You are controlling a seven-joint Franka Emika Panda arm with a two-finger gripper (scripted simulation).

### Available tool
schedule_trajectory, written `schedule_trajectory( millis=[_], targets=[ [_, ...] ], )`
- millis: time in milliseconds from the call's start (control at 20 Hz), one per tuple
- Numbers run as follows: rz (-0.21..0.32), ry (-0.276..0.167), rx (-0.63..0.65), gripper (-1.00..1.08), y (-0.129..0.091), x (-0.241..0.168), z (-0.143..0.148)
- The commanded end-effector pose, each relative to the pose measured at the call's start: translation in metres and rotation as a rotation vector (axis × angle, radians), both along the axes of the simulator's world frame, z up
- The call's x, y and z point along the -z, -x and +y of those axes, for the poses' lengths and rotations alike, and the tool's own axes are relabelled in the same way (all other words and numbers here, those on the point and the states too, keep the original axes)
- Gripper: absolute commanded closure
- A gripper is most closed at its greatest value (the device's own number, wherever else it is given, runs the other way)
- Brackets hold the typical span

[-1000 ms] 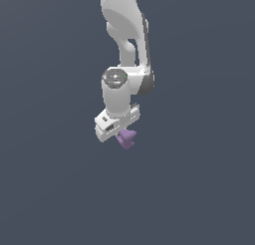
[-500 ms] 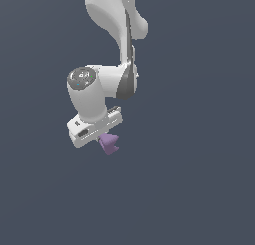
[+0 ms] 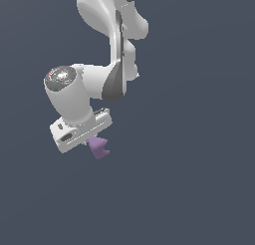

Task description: Pick up the object and move it to a goal position.

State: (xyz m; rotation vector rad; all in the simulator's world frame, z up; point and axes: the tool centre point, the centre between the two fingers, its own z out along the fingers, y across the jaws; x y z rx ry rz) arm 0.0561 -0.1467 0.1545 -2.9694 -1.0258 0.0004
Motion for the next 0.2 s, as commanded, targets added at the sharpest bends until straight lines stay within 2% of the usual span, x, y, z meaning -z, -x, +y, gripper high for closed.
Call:
schedule_trajectory(
  millis=[0,150],
  targets=[
    [0.0,0.0,-0.001,1.08,-0.0027,-0.0017,-0.0035],
    [0.0,0.0,-0.001,1.08,-0.0036,-0.0022,-0.0048]
  ],
)
